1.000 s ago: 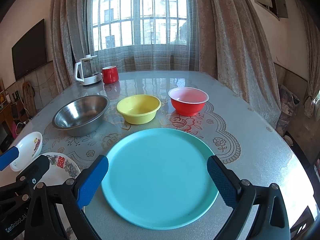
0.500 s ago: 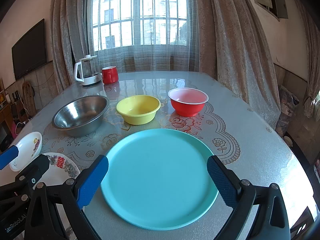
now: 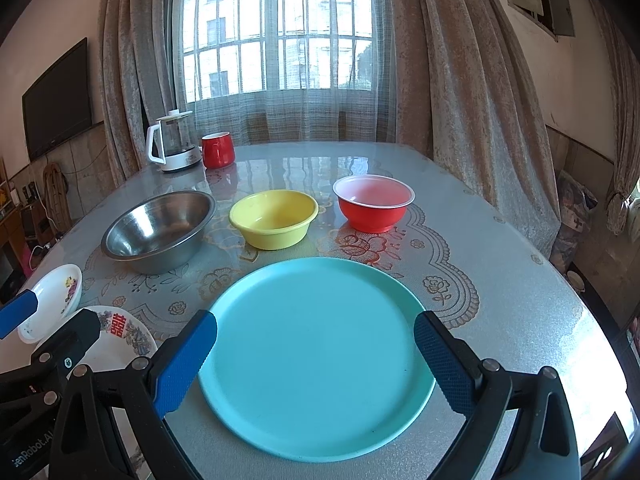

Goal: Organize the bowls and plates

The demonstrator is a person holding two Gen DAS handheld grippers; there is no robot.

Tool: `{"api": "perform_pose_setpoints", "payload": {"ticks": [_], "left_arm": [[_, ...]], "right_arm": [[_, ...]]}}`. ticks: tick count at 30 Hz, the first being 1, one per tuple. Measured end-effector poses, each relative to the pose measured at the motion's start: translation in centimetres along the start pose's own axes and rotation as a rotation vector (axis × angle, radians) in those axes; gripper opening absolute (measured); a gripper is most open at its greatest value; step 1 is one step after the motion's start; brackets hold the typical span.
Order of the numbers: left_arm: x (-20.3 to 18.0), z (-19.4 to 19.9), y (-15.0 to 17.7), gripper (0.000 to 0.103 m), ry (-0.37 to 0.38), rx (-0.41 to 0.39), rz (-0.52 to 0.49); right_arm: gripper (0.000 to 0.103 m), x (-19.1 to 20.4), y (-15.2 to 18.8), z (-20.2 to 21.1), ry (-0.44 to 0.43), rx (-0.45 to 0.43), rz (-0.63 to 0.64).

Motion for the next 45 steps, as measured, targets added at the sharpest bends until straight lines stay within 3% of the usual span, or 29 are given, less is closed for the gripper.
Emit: {"api": "perform_pose_setpoints", "payload": {"ticks": [11,19,21,23,25,28,32,34,42,45], "left_arm": [[-0.7,-0.1,0.0,0.086,0.027,0.012,-0.009],[-2.6,-2.2,0.1,0.086,0.150,0.123,-0.026],[-2.9,-2.8,-0.4,0.078,0.178,0.140,-0.018],[-3.5,-3.5,-0.7,0.065,0.222,0.164,-0.019],[-4.1,-4.4,-0.7,0.038,0.260,0.202,-0.022],[-5.0,-6.0,-0.1,0.027,0.289,0.259,-0.034],[-6.1,-7.7,1.1,0.025,0.305,0.328,-0.077],[-6.7,-8.4,1.5,0.025,0.315,0.355,-0.090],[-8.2,-11.4,3.1,0.017,0.289,0.418,-0.174],[-8.2,-12.1,3.8,0.014,0.271,0.436,-0.199]], "right_arm": [[0.101,-0.3,0.2,0.0,-0.003,0.006,-0.007],[0.101,-2.8,1.1,-0.5,-0.064,0.078,-0.092],[0.098,-4.3,1.6,-0.9,-0.072,0.110,-0.146],[0.087,-5.8,2.1,-1.2,-0.068,0.131,-0.188],[0.077,-7.0,2.5,-1.6,-0.068,0.153,-0.215],[0.064,-8.3,3.2,-2.1,-0.054,0.190,-0.230],[0.052,-9.8,4.3,-2.9,-0.024,0.230,-0.219],[0.051,-10.3,4.8,-3.2,-0.022,0.247,-0.223],[0.037,-10.3,5.9,-4.6,-0.069,0.301,-0.226],[0.028,-9.9,5.9,-4.9,-0.083,0.299,-0.211]]}}
Point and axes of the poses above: each gripper's, at about its wrist camera, not at the fingertips, and z roughly against the way its jaws point, x to its left, y to its underside, the point moved 9 cm from there along -z, roughly the way its jaws point, and after that the axes turned 13 degrees about -x, right-handed, at the moved point
